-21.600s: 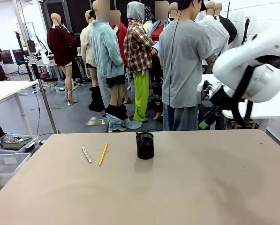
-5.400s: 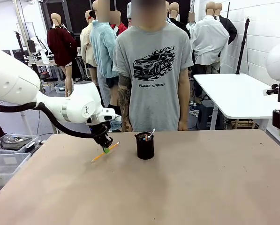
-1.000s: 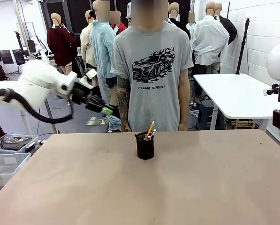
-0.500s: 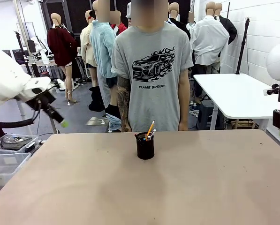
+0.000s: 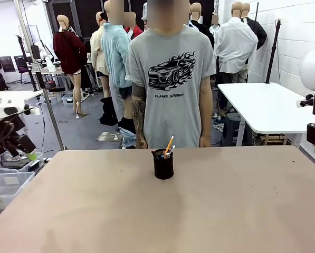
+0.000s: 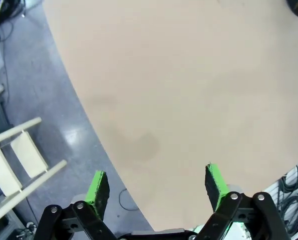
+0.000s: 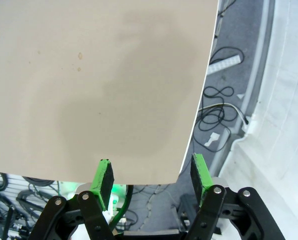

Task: Place the pens into the pen holder.
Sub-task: Pick up a writing instrument from the table and place it into the Pen holder.

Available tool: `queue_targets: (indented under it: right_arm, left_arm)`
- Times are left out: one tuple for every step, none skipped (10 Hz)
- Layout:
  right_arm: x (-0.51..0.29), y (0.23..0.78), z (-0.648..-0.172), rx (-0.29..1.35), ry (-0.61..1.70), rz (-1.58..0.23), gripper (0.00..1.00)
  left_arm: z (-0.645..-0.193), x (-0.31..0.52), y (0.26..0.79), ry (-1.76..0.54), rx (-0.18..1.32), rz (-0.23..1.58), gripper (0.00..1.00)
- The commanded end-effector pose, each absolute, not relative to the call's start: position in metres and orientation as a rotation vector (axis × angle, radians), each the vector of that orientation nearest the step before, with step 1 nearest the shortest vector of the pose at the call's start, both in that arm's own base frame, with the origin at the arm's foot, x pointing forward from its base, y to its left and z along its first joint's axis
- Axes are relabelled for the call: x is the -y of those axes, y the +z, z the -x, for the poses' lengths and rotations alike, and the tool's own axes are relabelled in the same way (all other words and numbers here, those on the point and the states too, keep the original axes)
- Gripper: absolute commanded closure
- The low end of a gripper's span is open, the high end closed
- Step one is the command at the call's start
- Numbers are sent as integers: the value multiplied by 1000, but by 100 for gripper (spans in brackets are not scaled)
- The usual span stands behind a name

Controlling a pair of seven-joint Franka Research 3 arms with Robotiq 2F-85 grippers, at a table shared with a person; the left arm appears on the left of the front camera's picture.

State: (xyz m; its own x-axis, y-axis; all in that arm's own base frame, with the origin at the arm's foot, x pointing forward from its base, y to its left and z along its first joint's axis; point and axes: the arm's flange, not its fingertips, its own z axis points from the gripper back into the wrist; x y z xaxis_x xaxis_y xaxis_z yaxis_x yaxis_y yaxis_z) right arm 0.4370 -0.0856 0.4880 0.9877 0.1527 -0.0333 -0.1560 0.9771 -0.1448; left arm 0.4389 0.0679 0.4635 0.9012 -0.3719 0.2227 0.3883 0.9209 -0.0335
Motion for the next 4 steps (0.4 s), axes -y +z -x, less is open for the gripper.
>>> queue_targets:
  right_arm:
    - [87, 487, -436, -25, 177, 170, 22]
    - [87, 487, -436, -25, 177, 170, 22]
    - [87, 487, -436, -25, 177, 170, 22]
    - [87, 487, -436, -25, 177, 170, 22]
  left_arm:
    - [-436, -56, 449, -451, 243, 154, 0]
    - [-439, -68, 463, -394, 215, 78, 0]
    - [-439, -68, 463, -394, 215, 78, 0]
    - [-439, -68, 463, -394, 215, 78, 0]
